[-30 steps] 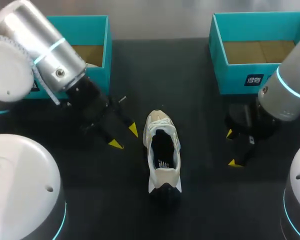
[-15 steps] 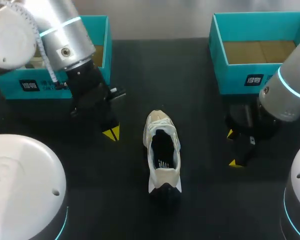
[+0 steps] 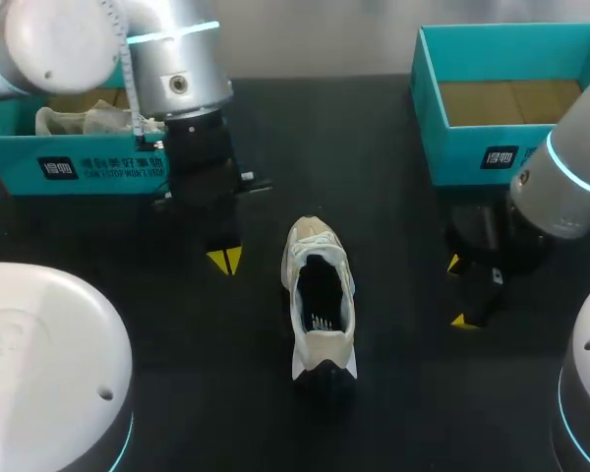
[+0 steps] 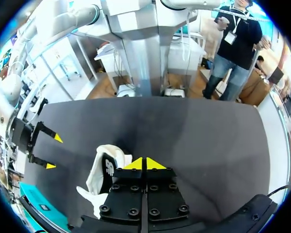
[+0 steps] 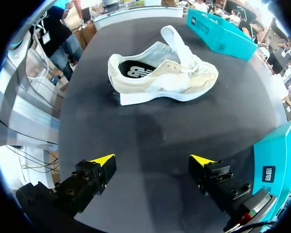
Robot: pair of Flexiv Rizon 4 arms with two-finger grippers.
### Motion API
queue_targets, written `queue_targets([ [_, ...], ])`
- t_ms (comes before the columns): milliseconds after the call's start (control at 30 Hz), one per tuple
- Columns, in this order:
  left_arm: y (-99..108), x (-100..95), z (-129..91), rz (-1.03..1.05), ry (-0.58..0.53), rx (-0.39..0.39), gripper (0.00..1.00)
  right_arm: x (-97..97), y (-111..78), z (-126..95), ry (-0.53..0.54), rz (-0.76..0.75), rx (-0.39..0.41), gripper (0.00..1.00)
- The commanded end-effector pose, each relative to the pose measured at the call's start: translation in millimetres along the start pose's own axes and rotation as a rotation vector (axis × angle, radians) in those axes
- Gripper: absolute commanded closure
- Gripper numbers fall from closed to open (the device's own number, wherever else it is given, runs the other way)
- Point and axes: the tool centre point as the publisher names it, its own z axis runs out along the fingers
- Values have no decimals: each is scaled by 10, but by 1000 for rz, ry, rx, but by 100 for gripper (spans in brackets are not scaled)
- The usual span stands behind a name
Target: Take the shoe out of the shoebox, open the shoe tongue, remove and reinsert the insole, then place the shoe into the shoebox
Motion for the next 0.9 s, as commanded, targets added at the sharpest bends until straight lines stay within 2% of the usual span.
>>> queue_targets([
  [33, -14, -136, -27, 48, 168, -41, 100, 4, -174, -94, 10, 10, -4, 0],
  [200, -20, -287, 47, 119, 225, -92, 100, 37, -430, -241, 36, 27, 20, 0],
  [400, -24, -386, 115, 145, 277, -170, 100, 44, -695, -420, 14, 22, 18, 0],
  [800, -24, -386, 115, 145, 277, -170, 100, 44, -695, -420, 14, 22, 18, 0],
  [900, 110, -521, 176, 160, 281, -214, 100, 44, -695, -420, 14, 22, 18, 0],
])
